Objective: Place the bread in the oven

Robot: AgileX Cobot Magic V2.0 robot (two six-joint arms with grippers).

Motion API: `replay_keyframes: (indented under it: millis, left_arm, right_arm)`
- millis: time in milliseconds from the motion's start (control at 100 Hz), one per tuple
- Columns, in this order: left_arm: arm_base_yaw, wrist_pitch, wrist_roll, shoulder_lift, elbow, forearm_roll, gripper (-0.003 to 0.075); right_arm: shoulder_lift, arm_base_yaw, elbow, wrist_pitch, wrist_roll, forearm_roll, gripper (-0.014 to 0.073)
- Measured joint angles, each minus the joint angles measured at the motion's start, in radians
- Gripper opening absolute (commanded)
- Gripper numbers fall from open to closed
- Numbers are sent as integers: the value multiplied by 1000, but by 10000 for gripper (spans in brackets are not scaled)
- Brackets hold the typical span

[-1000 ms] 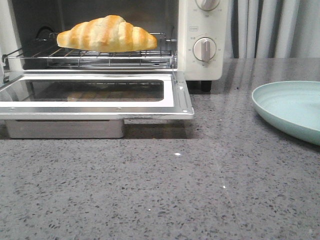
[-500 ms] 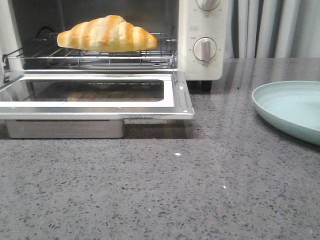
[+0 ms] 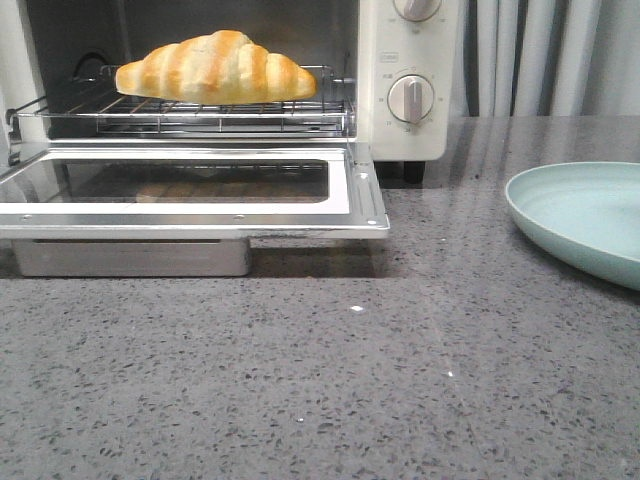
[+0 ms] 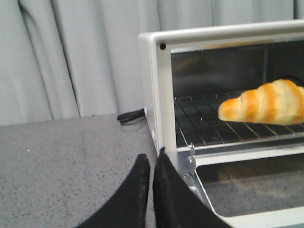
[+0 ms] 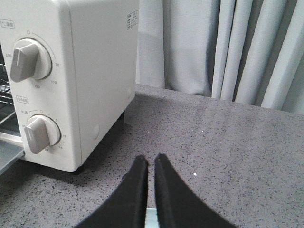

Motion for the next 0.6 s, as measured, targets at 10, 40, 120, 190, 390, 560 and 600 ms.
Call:
replay_keyframes:
  millis: [10,40,120,190,390,560,600]
  left_arm:
    - [0,0,0,-8,0,0,-20]
    - [10,0,0,-24,0,0,-20]
    - [24,0,0,-57,0,0,-20]
    - [38,0,0,-78,0,0,-20]
    - [79,0,0,-155,0,0,-20]
    - [107,0,0,-242,0,0,-20]
    - [109,0,0,-262,0,0,-20]
  right_arm:
    - [0,0,0,0,0,0,15]
    - [0,-2,0,-2,0,0,15]
    - [0,-2,0,-5,0,0,15]
    - [0,-2,0,-5,0,0,15]
    - [0,-2,0,-9,0,0,15]
    - [0,-2,0,-13,0,0,15]
    - [0,-2,0,-13,0,0,15]
